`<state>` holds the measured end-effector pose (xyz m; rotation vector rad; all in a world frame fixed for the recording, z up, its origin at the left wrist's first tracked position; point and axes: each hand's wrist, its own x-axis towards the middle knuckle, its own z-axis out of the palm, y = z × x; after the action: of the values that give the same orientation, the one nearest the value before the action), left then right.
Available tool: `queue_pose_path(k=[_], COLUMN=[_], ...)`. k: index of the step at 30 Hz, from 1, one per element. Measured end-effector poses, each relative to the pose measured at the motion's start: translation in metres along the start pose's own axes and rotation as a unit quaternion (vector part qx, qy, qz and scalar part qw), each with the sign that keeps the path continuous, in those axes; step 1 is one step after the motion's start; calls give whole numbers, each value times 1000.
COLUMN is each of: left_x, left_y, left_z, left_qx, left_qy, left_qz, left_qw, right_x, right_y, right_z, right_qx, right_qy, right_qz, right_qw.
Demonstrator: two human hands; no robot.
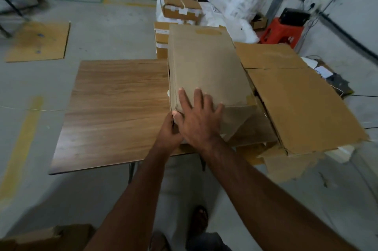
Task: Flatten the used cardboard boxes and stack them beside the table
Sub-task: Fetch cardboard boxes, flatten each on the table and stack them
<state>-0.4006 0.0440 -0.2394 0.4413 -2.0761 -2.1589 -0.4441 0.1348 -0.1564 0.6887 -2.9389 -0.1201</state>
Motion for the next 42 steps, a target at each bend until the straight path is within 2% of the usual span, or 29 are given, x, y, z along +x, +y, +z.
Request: queue_pose_path(k=[2,4,6,7,8,9,11,12,13,16,20,23,26,27,29,33,36,40,42], left_x=[6,12,17,18,19,21,21,22,22,24,27,24,18,15,11,9,10,10,8], left_y=[5,7,7,7,7,5,5,4,1,-2,-7,-21,-42,-48,-64,-82,-91,-96,-96], left_z=[4,5,4,2,1,1,6,10,13,27,38,57,100,114,133,138,128,113,94], left_qx=[16,-8,-25,-31,-34,-36,-47,-51,-54,-60,-74,-167,-294,-323,-364,-389,-374,-251,-196], left_qy=[18,37,54,57,54,52,53,53,44,35,47,76,131,146,163,203,169,163,233], left_qz=[9,-17,-46,-53,-62,-69,-82,-83,-84,-83,-67,-61,-89,-111,-150,-165,-159,-216,-238], left_qw=[1000,999,997,996,996,996,994,994,994,994,994,981,943,928,905,883,898,930,922], right_x=[1,-1,-5,-10,-13,-15,-18,-18,-20,-14,1,14,29,31,30,22,21,19,18], right_y=[9,35,75,98,120,140,166,174,177,182,196,199,182,172,149,122,117,116,116], right_z=[-8,-13,-10,-5,6,20,50,67,80,100,91,53,19,12,11,31,42,62,65], right_qx=[50,194,319,365,416,477,579,601,611,643,631,573,421,351,230,131,115,102,98], right_qy=[-8,44,172,204,188,123,-43,-93,-112,-103,-60,25,101,101,89,59,49,33,21], right_qz=[-19,14,134,203,258,294,290,279,271,245,203,131,32,-2,-67,-127,-122,-136,-136], right_qw=[999,980,922,885,851,819,761,743,736,718,747,809,901,931,967,982,985,985,986])
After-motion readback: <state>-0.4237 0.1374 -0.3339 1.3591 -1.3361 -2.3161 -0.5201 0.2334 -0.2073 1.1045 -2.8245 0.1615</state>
